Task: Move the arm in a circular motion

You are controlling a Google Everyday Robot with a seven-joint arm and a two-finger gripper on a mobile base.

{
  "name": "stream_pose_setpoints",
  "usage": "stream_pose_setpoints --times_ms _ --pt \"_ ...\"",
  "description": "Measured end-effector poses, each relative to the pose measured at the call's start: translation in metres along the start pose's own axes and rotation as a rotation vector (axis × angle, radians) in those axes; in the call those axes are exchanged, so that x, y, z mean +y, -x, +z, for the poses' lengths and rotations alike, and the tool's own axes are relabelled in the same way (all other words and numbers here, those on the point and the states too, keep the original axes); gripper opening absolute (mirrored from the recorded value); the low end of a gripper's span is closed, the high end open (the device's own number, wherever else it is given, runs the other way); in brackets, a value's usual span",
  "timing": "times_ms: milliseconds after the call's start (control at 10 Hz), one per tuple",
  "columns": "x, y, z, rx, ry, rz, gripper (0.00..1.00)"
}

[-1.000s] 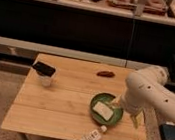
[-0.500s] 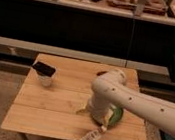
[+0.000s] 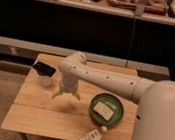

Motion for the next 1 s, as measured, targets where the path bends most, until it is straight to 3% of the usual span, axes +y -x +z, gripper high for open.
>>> stream_pose_setpoints --times_ms 200,400,500,600,800,1000 --pt "0.047 -0.053 -0.018 0.041 0.094 -0.004 0.8" --pt "0.132 -0.106 -0.056 0.121 0.186 0.083 0.8" --pt "0.159 -0.114 -0.066 0.141 0.208 0.121 0.8" --pt "0.191 -0.117 -0.077 0.158 0.231 0.171 0.8" --pt "0.259 -0.097 -0.095 0.17 0.281 0.307 0.8" --pt "0.319 -0.043 -0.116 0.166 0.315 0.477 0.8"
